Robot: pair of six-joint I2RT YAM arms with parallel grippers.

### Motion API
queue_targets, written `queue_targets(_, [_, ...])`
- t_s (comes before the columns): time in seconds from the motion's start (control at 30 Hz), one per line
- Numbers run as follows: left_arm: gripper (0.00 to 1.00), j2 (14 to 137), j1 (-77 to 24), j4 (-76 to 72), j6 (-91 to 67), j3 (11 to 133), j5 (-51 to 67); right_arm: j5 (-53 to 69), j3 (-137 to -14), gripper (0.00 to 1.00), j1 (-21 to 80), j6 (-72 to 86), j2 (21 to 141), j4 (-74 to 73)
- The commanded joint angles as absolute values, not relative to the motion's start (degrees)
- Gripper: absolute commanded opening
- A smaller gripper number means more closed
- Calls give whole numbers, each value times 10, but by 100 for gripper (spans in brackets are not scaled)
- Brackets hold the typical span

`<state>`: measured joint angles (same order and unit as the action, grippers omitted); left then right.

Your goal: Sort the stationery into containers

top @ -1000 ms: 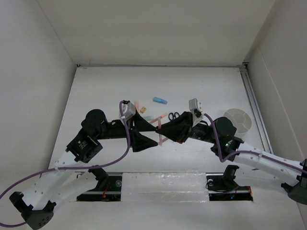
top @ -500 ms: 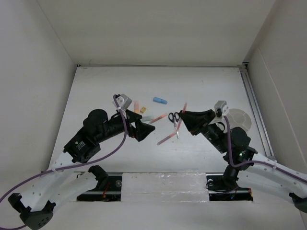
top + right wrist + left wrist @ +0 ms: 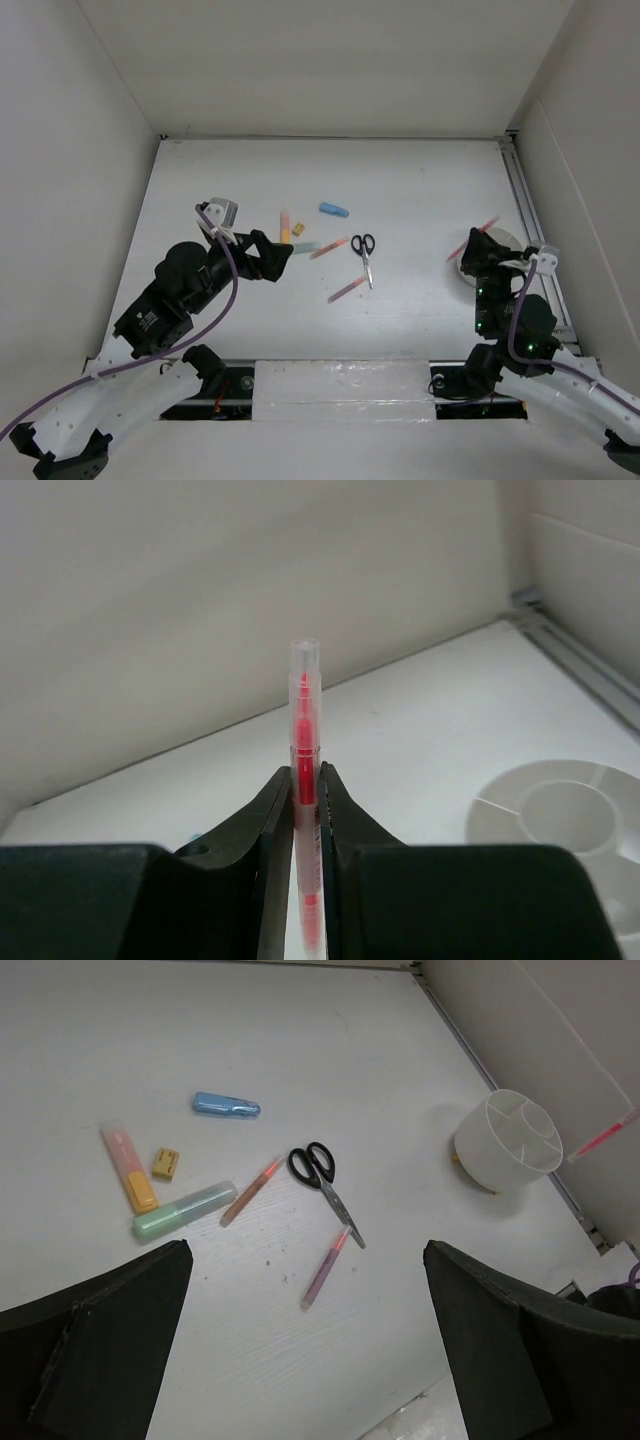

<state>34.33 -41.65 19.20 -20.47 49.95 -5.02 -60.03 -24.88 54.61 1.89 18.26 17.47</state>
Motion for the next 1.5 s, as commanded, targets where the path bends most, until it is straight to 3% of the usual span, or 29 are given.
queue_targets(0.0, [100,343,-417,183,-202,494,-54,-705,-247,0,505,3,186,162])
queue_targets(0.13, [100,343,-417,183,-202,494,-42,-674,-270,0,404,23,221,162])
queue_targets(0.23, [100,337,-417,183,-202,494,-42,-625,-328,0,312,91,288,82])
queue_targets(0.47, [100,320,-417,188,-208,489,-49,-599,-382,0,189,155,390,25])
queue_targets(1.13, [100,345,-424,183,-214,489,-16,-624,-410,0,79,218,531,-12])
queue_targets(1.47, [100,345,-424,178,-208,483,-11,-605,-410,0,49,200,578,43])
